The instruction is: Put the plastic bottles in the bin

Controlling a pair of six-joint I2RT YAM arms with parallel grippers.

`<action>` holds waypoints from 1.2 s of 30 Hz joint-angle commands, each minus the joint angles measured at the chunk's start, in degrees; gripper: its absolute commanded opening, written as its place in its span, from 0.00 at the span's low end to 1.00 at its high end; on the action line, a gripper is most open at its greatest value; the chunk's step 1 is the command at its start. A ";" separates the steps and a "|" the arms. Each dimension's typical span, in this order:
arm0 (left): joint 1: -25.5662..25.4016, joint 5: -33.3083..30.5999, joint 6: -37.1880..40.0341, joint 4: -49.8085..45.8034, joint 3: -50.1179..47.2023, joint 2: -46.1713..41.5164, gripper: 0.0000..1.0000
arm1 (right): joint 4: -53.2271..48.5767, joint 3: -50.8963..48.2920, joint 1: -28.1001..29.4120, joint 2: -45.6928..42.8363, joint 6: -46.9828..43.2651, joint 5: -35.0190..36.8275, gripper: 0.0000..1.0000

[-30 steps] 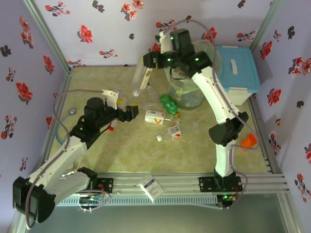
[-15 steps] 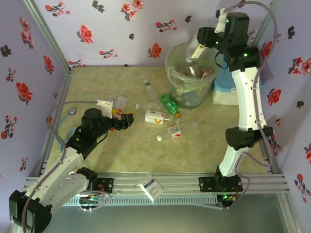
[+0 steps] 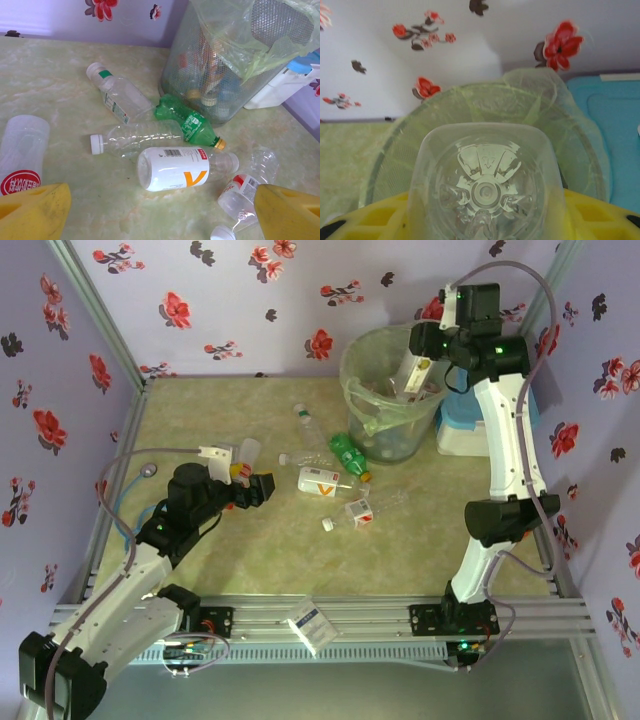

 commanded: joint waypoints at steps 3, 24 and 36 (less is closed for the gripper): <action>-0.27 -0.98 -0.64 0.68 0.80 1.51 0.94 | -7.37 2.15 0.18 0.78 -3.75 0.89 0.27; -0.26 -0.97 -0.97 1.10 1.85 4.73 0.93 | -0.06 -18.28 2.44 6.43 -2.74 -3.82 0.25; -0.25 -1.12 -0.92 1.04 0.93 3.67 0.94 | 4.26 -30.46 5.11 4.47 -0.44 -2.22 0.24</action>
